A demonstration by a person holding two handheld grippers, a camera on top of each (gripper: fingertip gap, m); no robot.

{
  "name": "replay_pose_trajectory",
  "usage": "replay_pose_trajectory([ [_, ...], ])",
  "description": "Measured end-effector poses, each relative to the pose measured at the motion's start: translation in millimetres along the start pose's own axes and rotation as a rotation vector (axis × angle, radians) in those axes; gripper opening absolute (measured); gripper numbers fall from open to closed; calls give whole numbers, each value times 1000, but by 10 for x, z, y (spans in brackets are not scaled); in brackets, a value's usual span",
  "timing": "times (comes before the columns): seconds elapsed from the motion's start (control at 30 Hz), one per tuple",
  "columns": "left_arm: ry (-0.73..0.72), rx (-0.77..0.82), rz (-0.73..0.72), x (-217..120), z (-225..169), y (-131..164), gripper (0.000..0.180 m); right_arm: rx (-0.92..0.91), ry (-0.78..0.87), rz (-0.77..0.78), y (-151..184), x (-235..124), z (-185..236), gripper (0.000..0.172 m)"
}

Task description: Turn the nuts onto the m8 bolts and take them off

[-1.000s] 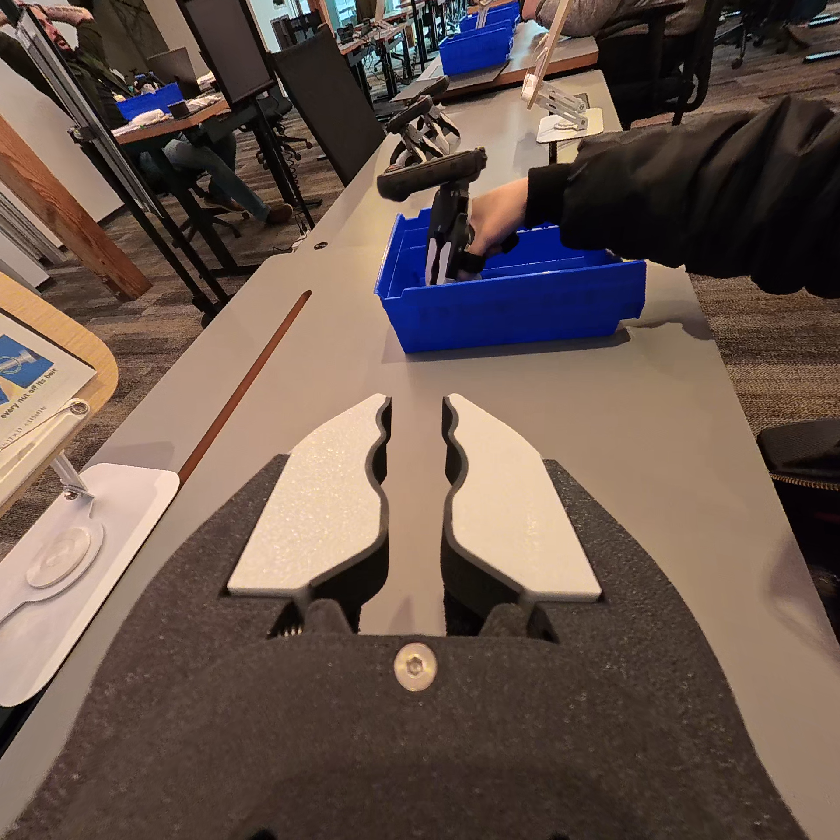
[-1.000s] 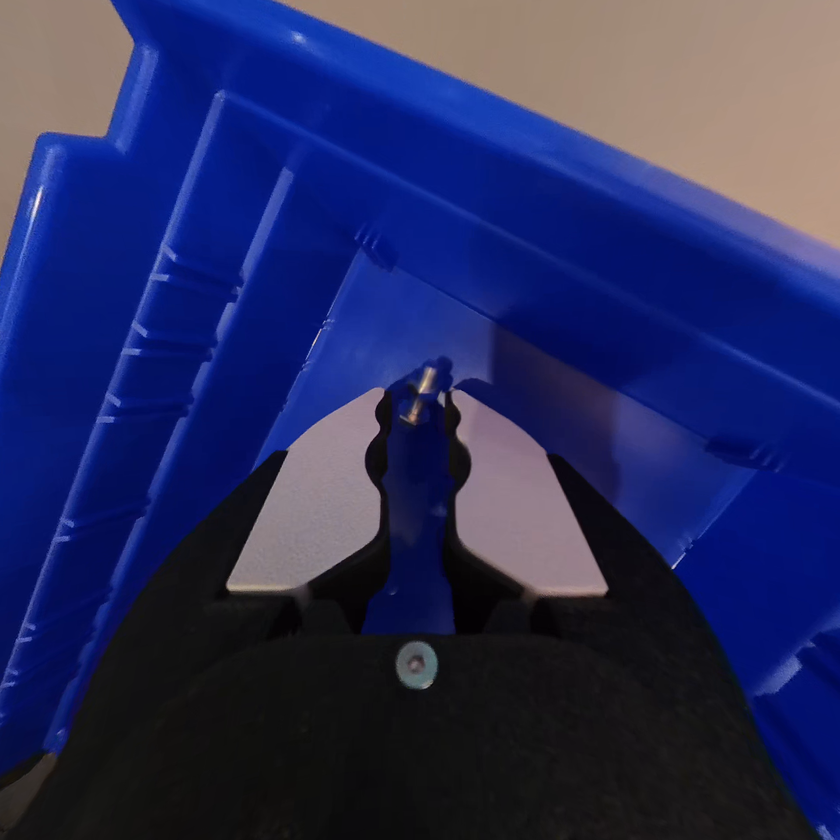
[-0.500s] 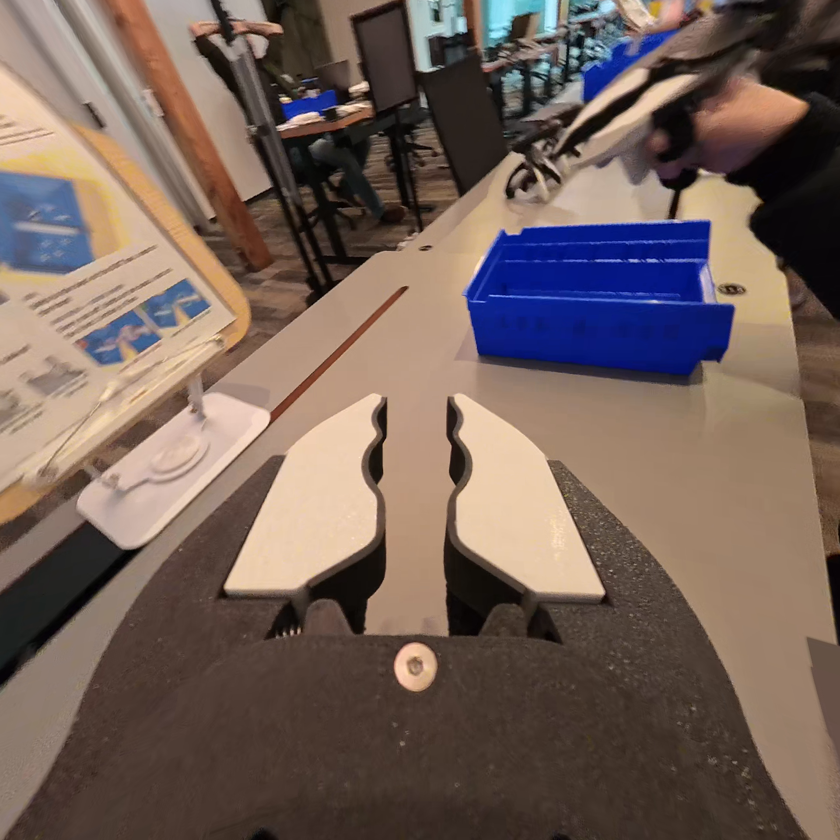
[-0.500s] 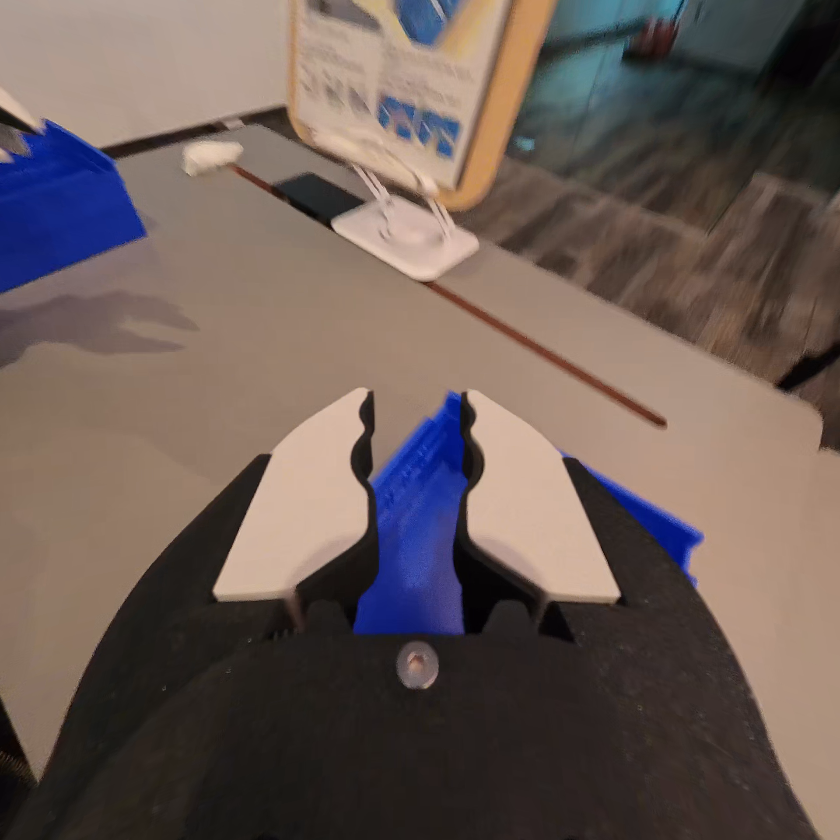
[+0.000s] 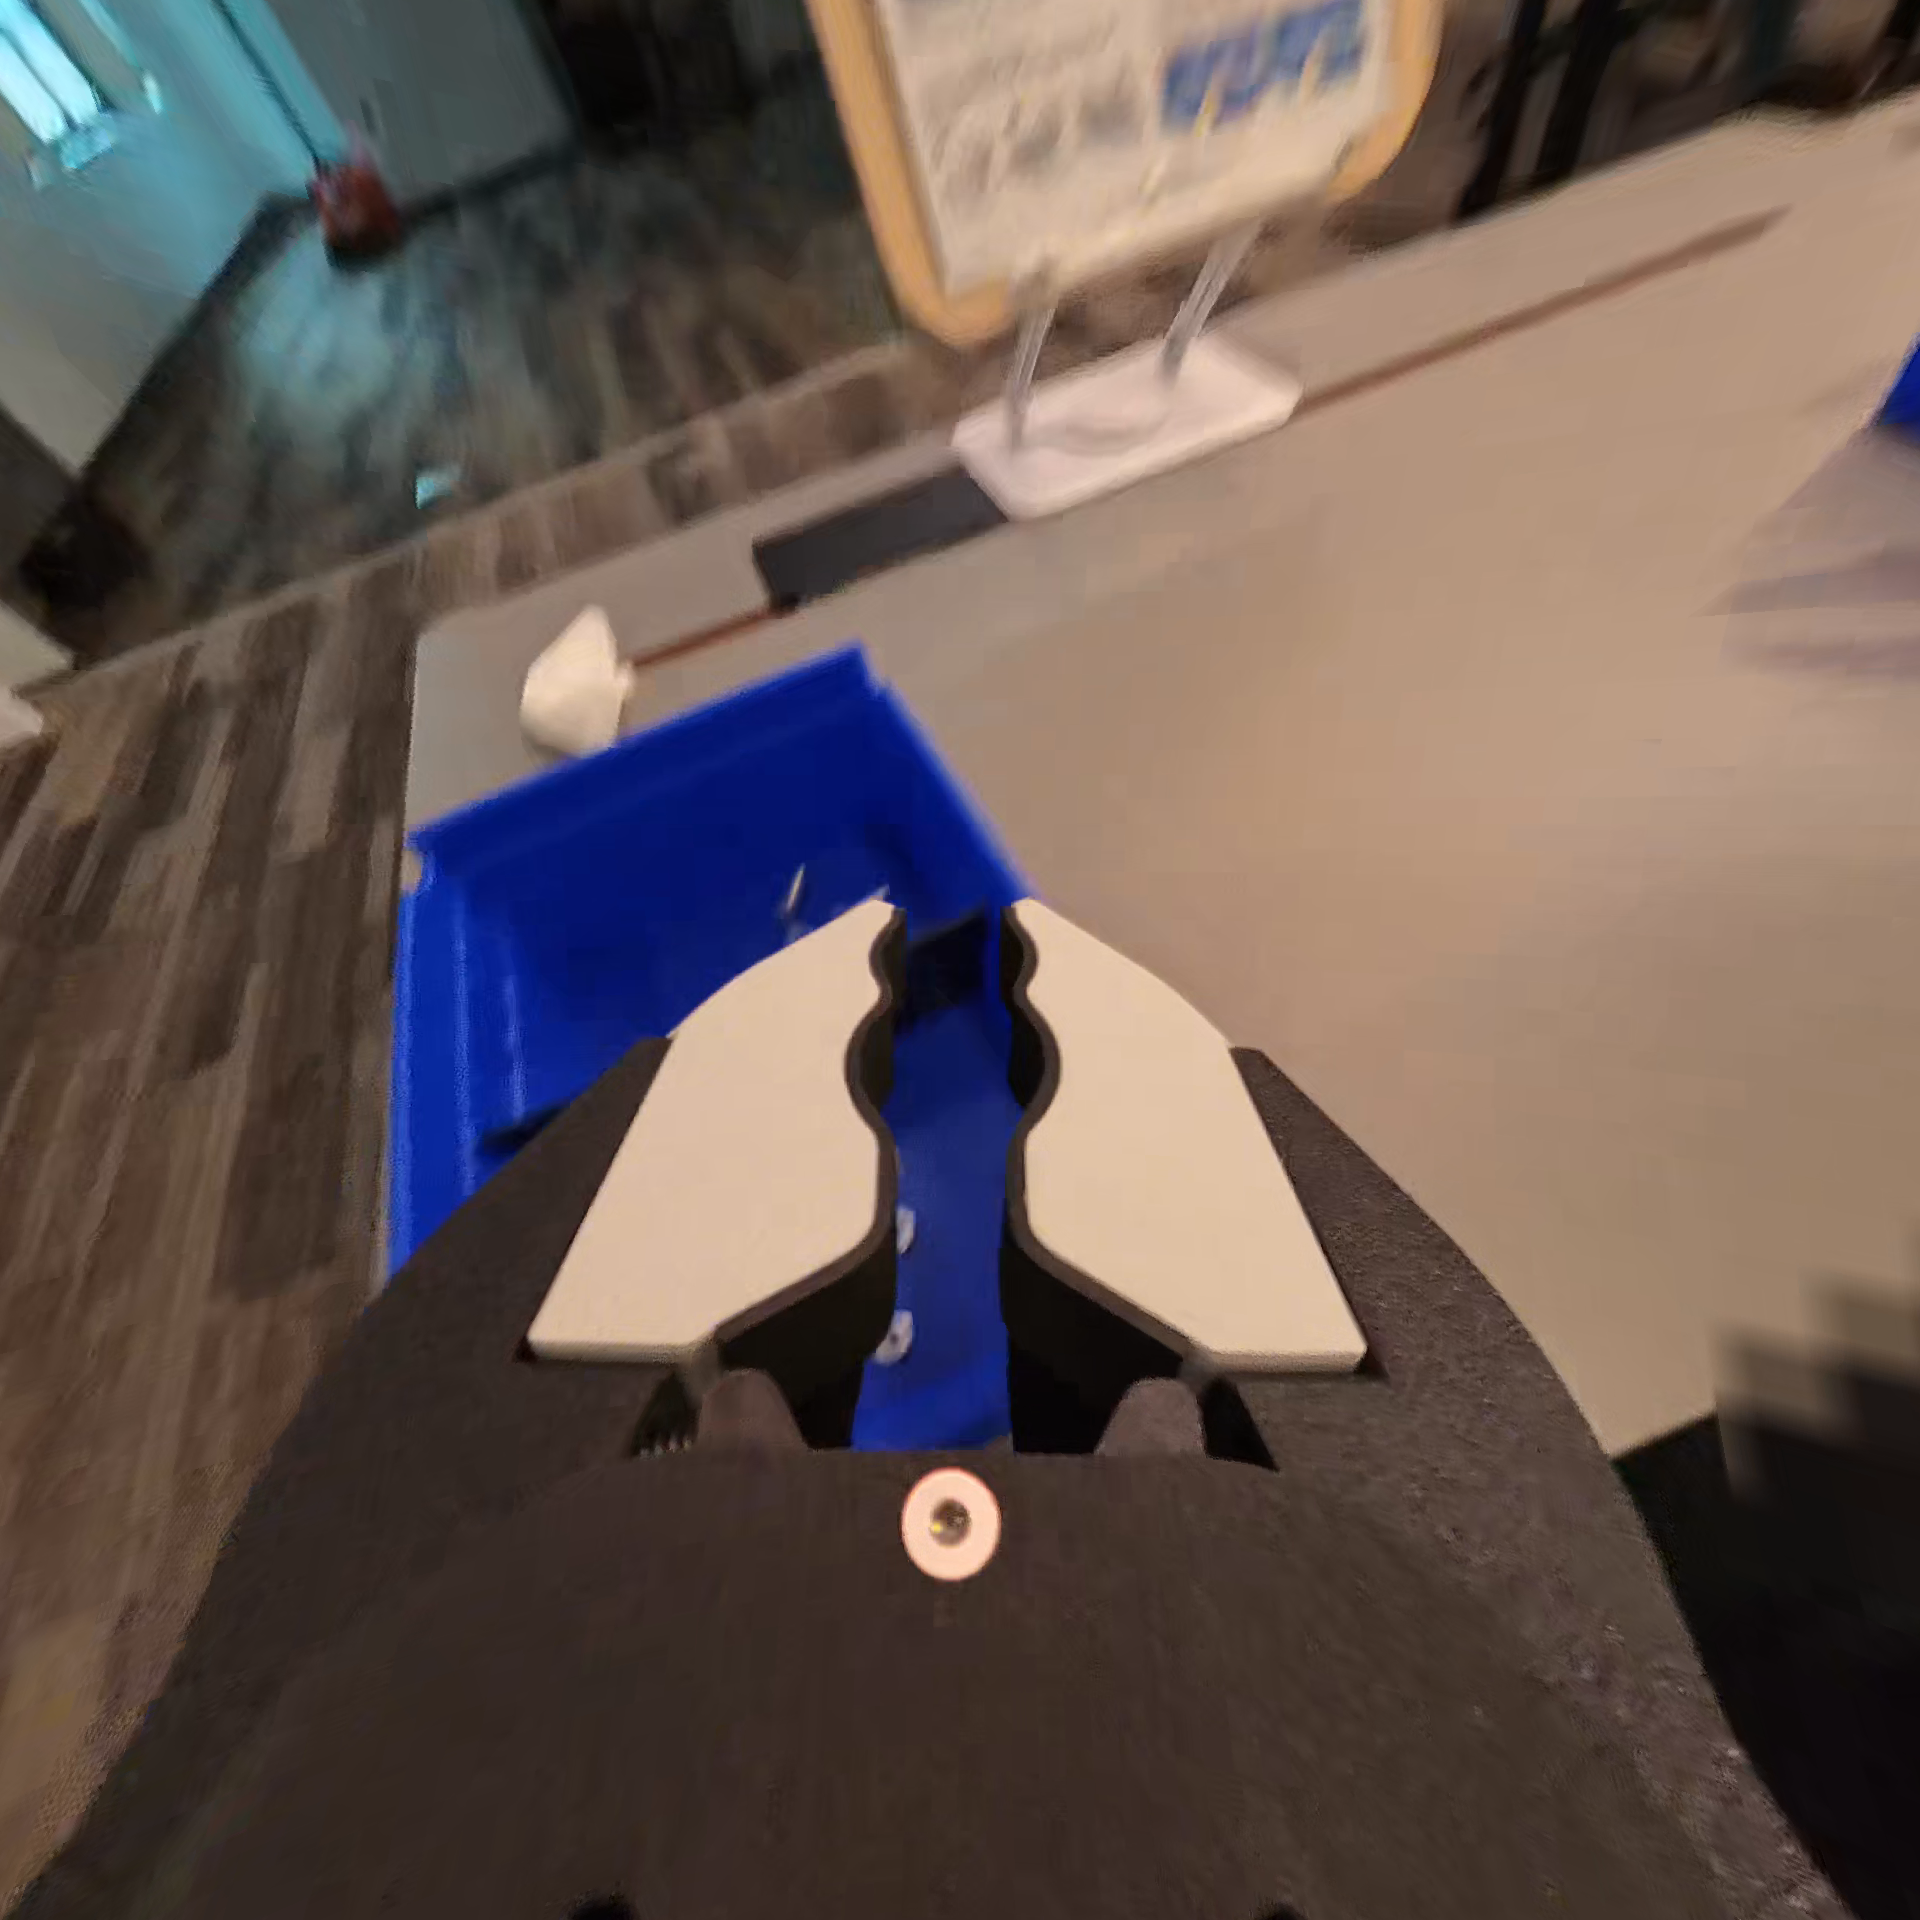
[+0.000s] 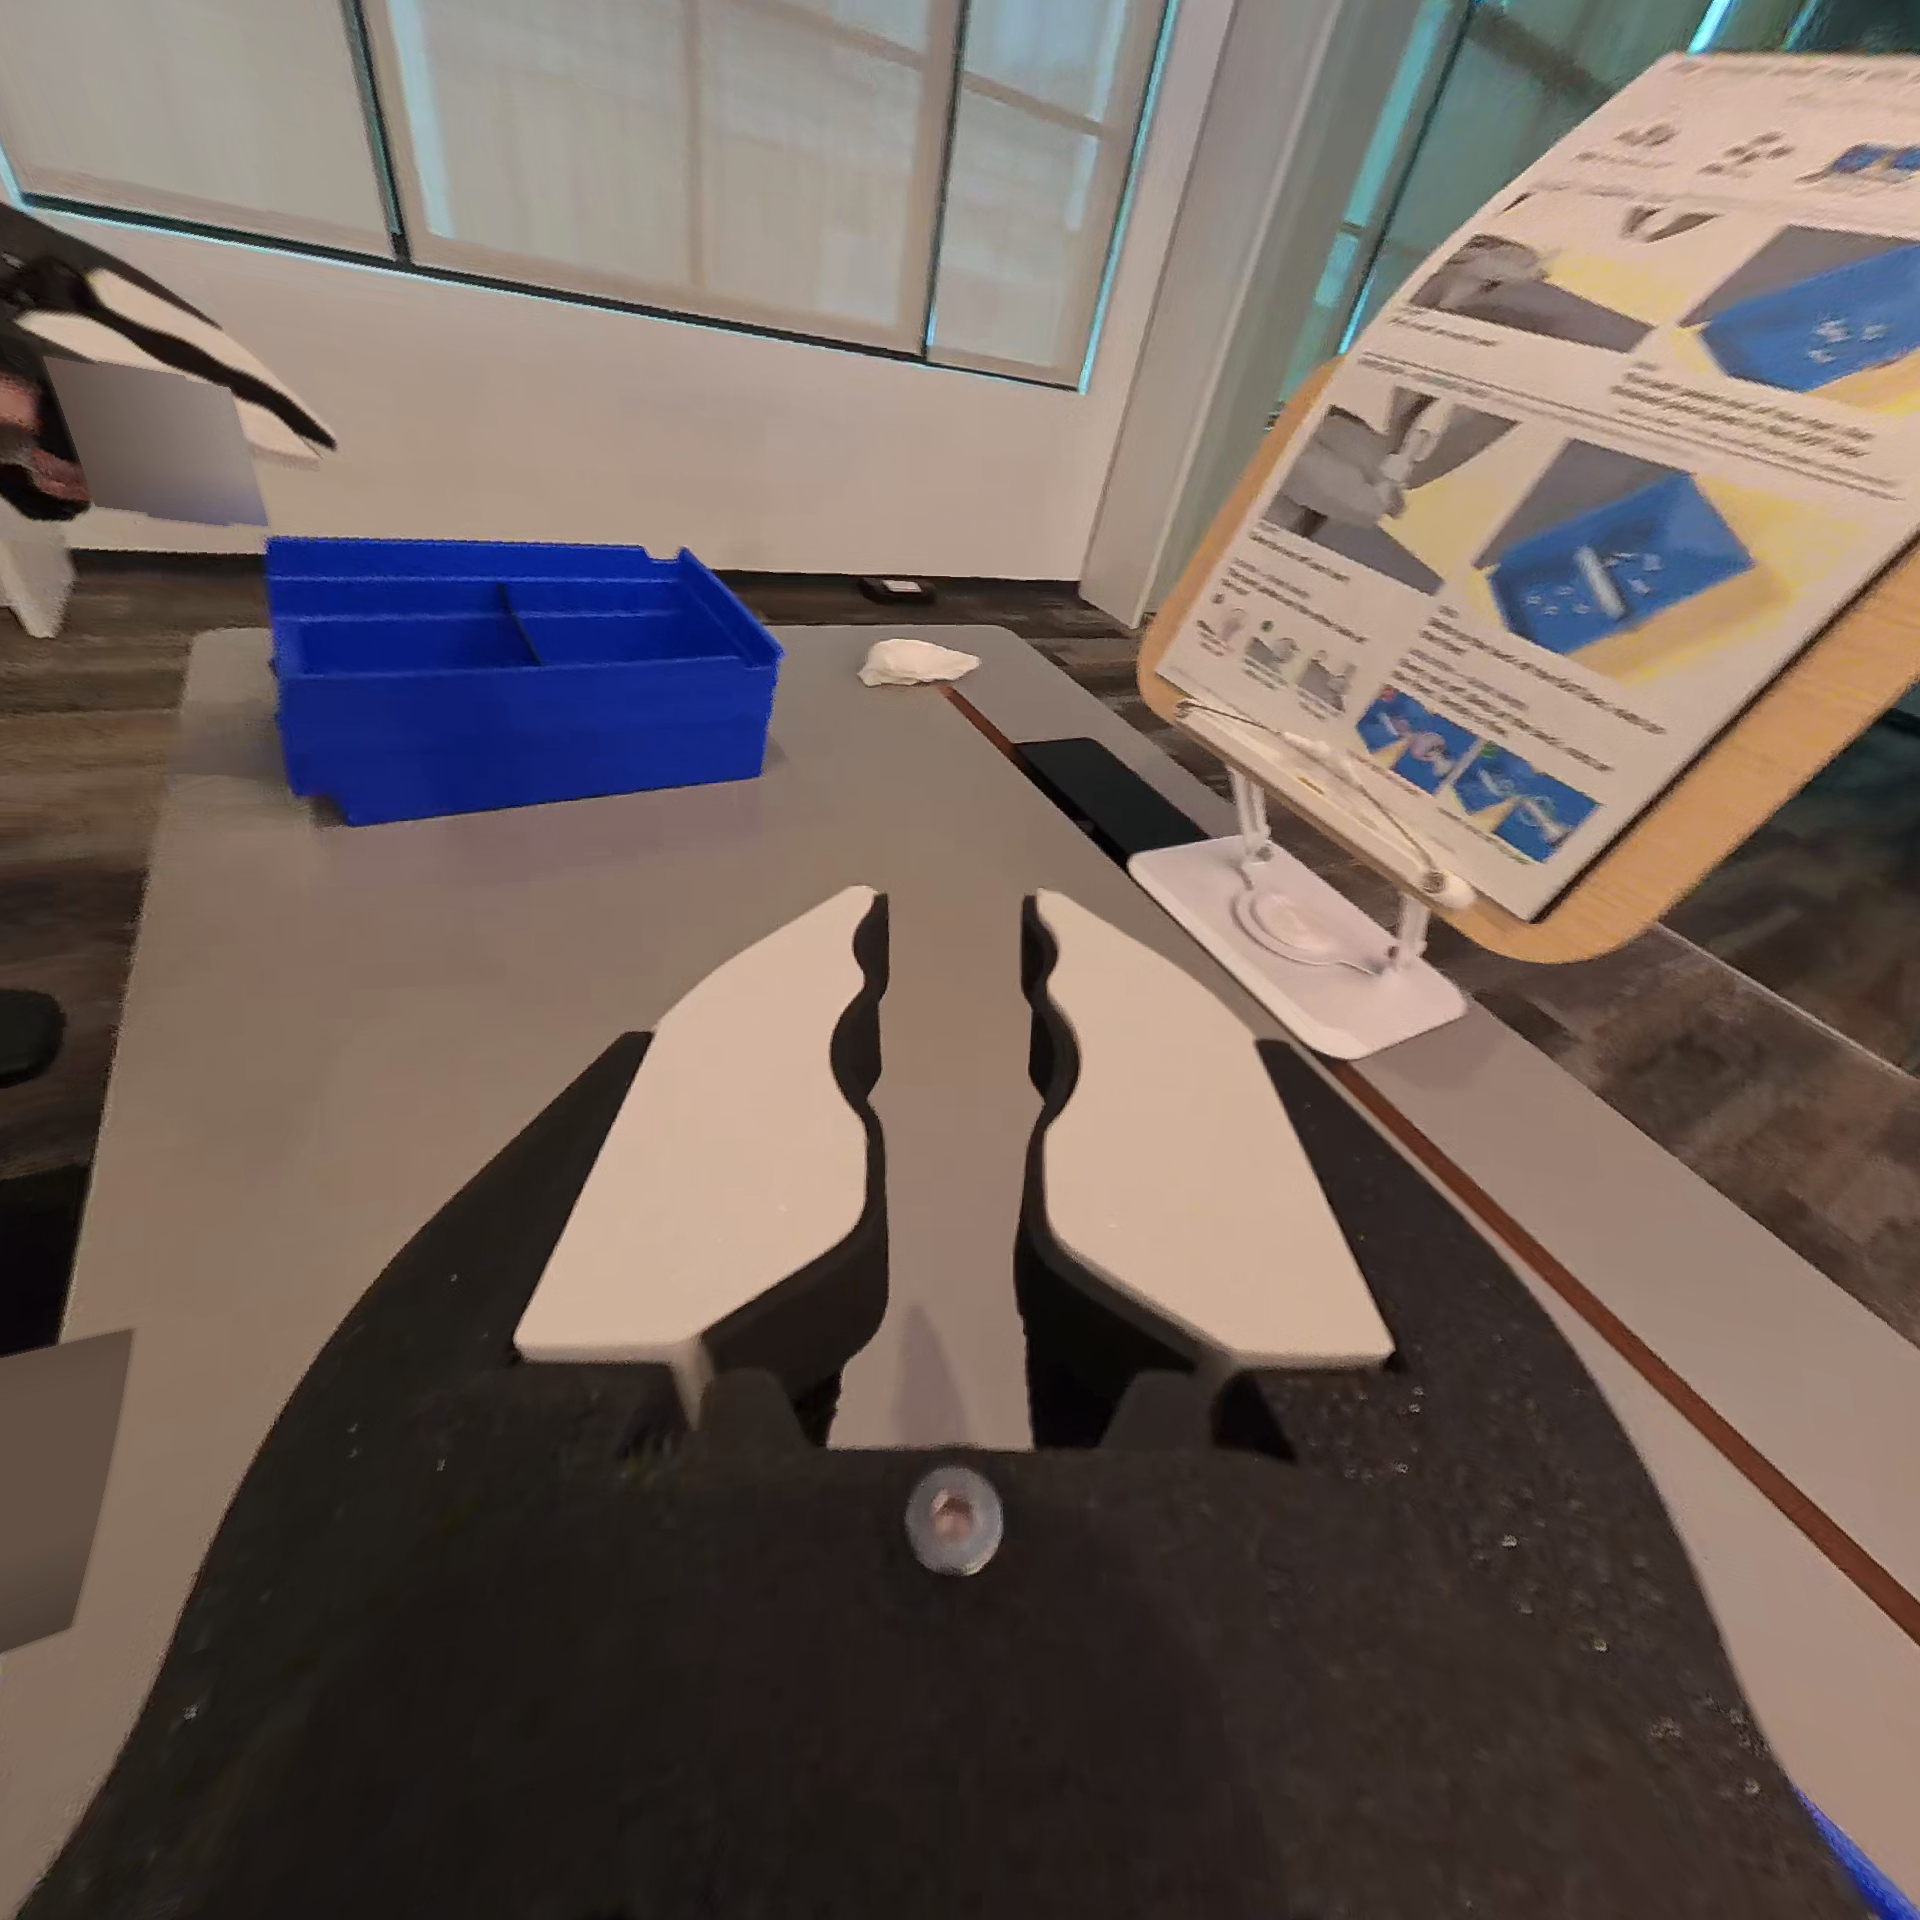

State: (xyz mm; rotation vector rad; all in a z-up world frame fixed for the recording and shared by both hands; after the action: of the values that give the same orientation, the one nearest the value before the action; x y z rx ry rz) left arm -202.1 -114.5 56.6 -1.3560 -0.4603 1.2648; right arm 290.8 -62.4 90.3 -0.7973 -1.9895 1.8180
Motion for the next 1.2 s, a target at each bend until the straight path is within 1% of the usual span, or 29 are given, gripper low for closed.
replay_pose_trajectory([
  [0.07,21,16,147,20,162,342,17,7,-16,16,24,131,43,24],
  [0.13,55,36,276,121,244,636,17,6,-41,42,57,257,104,24],
  [0.2,60,56,357,252,310,844,15,2,-59,74,93,378,160,24],
  [0.23,73,57,385,323,330,926,13,-3,-67,88,106,433,188,24],
  [0.3,129,2,438,485,332,1057,13,-16,-84,119,124,525,242,24],
  [0.4,218,-75,486,742,289,1174,12,-36,-105,159,155,626,289,24],
  [0.53,236,-8,616,957,293,1385,21,-23,-120,175,206,701,289,24],
  [0.57,240,11,636,984,294,1414,23,-17,-124,176,222,707,284,24],
  [0.7,257,74,666,1051,294,1429,19,2,-133,186,299,696,255,24],
  [0.8,274,92,699,1074,286,1443,18,11,-135,190,340,665,231,24],
  [0.93,286,94,732,1103,315,1500,19,15,-142,194,375,614,220,24],
  [1.03,304,61,741,1111,312,1519,20,12,-146,202,395,584,221,24],
  [1.13,303,70,727,1104,300,1525,18,7,-151,207,410,574,228,23],
  [1.2,326,56,722,1098,279,1525,12,3,-155,212,423,577,232,23],
])
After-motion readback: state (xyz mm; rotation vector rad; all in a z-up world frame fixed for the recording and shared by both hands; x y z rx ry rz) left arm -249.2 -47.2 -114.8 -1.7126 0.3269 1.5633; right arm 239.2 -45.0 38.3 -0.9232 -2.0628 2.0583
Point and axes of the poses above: each gripper's, where its closed fingertips meet, x out along the fingers, y out of its underside, z = x × y across the jaws, the point moved 4 cm from there along -x, back along the fingers, and after that the axes turned 3 degrees about x, right-handed, at the moved point
